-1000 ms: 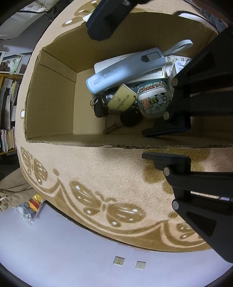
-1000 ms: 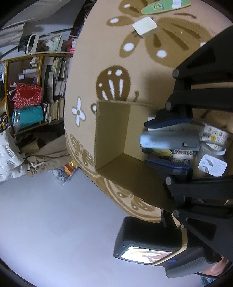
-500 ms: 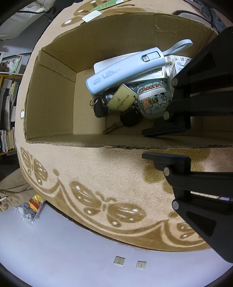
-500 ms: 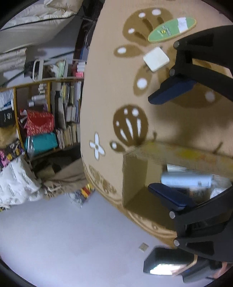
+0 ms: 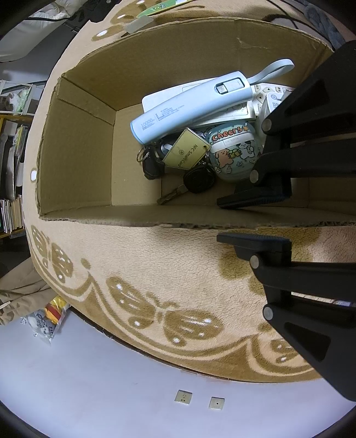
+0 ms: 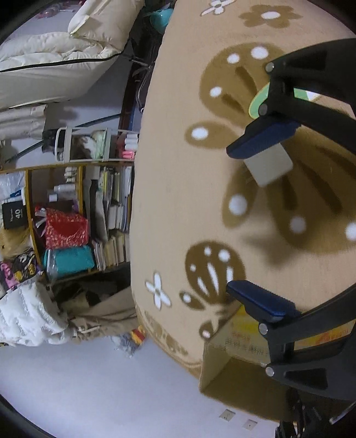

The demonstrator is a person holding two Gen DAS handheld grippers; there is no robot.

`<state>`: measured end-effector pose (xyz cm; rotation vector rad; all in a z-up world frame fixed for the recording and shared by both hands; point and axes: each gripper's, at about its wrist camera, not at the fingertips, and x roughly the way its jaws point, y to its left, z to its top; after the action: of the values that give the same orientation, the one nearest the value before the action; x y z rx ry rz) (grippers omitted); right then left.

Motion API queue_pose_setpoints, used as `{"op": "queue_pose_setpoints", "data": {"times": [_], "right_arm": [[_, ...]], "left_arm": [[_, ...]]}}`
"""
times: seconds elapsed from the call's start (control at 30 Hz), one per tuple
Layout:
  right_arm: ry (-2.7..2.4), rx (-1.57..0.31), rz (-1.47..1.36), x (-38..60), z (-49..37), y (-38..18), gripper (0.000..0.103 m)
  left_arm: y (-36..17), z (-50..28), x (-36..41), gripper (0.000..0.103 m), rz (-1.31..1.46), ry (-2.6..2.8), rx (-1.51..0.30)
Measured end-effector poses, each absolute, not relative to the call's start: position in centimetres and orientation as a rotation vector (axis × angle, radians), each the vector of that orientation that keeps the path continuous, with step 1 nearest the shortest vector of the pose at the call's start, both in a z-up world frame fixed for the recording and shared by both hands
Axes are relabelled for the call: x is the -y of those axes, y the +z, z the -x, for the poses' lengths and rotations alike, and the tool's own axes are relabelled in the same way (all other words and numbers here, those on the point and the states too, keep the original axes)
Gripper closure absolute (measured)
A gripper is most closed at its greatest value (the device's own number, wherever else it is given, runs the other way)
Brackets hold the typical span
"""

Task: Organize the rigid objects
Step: 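Move the right gripper to the white cube charger and close on it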

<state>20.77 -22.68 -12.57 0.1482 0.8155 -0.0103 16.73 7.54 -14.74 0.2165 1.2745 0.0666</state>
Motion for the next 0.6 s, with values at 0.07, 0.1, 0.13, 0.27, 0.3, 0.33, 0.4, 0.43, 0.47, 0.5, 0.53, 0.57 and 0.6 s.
{"op": "queue_pose_setpoints", "data": {"times": [0.07,0.1,0.13,0.27,0.3,0.33,0.4,0.43,0.47,0.5,0.53,0.57,0.6], "right_arm": [[-0.019,-0.832,-0.147,23.7,-21.1,-13.3,0.008],[-0.023,-0.841,-0.150,24.1,-21.2,-13.7,0.008],[-0.031,-0.853,-0.152,24.6,-21.3,-14.2,0.008],[-0.036,-0.906,-0.150,25.7,-21.7,-15.9,0.008],[-0.030,-0.918,-0.154,25.9,-21.8,-16.4,0.008],[-0.030,-0.925,-0.156,26.0,-21.9,-16.7,0.008],[-0.020,-0.943,-0.158,26.2,-21.9,-17.5,0.010],[-0.010,-0.955,-0.162,26.2,-21.9,-17.9,0.013],[0.004,-0.970,-0.160,26.1,-22.0,-18.3,0.015],[0.004,-0.977,-0.148,26.0,-22.0,-18.6,0.016],[-0.001,-0.980,-0.122,25.7,-21.9,-18.9,0.017],[-0.007,-0.986,-0.108,25.6,-22.0,-19.0,0.020],[-0.009,-0.995,-0.104,25.6,-22.0,-19.2,0.023]], "left_arm": [[-14.8,-16.7,-7.5,0.085,-0.216,0.067,-1.274],[-14.7,-16.7,-7.5,0.085,-0.217,0.067,-1.274],[-14.7,-16.7,-7.5,0.085,-0.216,0.067,-1.274],[-14.7,-16.7,-7.5,0.085,-0.216,0.067,-1.275],[-14.7,-16.7,-7.5,0.085,-0.217,0.067,-1.275],[-14.7,-16.7,-7.5,0.085,-0.217,0.067,-1.275],[-14.7,-16.7,-7.5,0.085,-0.217,0.067,-1.275],[-14.7,-16.7,-7.5,0.085,-0.216,0.067,-1.274],[-14.7,-16.7,-7.5,0.085,-0.216,0.067,-1.274],[-14.7,-16.7,-7.5,0.085,-0.217,0.067,-1.274],[-14.7,-16.7,-7.5,0.085,-0.217,0.067,-1.274],[-14.7,-16.7,-7.5,0.085,-0.217,0.067,-1.274],[-14.7,-16.7,-7.5,0.085,-0.217,0.067,-1.274]]}}
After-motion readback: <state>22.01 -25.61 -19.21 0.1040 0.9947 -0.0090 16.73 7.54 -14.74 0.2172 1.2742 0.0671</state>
